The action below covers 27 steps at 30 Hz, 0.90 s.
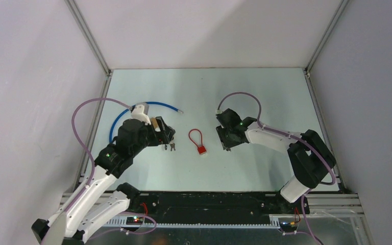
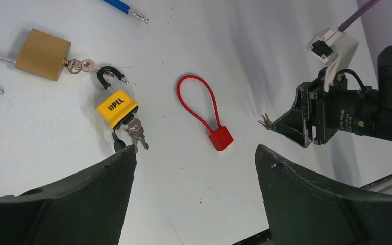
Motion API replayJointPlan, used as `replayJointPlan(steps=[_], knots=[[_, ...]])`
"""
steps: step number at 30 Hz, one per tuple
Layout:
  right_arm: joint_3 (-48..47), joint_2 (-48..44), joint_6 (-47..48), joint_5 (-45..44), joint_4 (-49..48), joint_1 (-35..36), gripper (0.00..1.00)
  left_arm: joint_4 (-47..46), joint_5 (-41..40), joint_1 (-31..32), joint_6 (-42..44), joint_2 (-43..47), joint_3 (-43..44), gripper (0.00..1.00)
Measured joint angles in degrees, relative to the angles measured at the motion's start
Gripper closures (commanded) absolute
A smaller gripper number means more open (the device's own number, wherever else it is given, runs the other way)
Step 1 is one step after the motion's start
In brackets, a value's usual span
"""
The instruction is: Unlock with the key
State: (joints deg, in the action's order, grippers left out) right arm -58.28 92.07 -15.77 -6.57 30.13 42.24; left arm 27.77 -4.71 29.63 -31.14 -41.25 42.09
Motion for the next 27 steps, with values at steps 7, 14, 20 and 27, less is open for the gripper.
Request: replayJointPlan(steps=[7,14,20,27], knots=[[0.3,3.2,1.0,1.9,-0.2,-2.3,0.54,-0.2,0.4,0.0,0.0,0.1,0.0,0.11],[0.2,5.8,1.9,3.1,-0.3,-3.4,0.61,-0.2,0.5,0.0,0.0,0.0,0.0,0.11],[-0.2,6.4,2.5,3.0,0.0,-3.5,0.83,-0.2,0.9,0.0,0.0,-0.7,0.0,0.11],[-0.6,6.6,2.3,3.4,0.0,-3.5,1.0,-0.3,2.1,0.0,-1.0,-0.9,0.0,0.11]])
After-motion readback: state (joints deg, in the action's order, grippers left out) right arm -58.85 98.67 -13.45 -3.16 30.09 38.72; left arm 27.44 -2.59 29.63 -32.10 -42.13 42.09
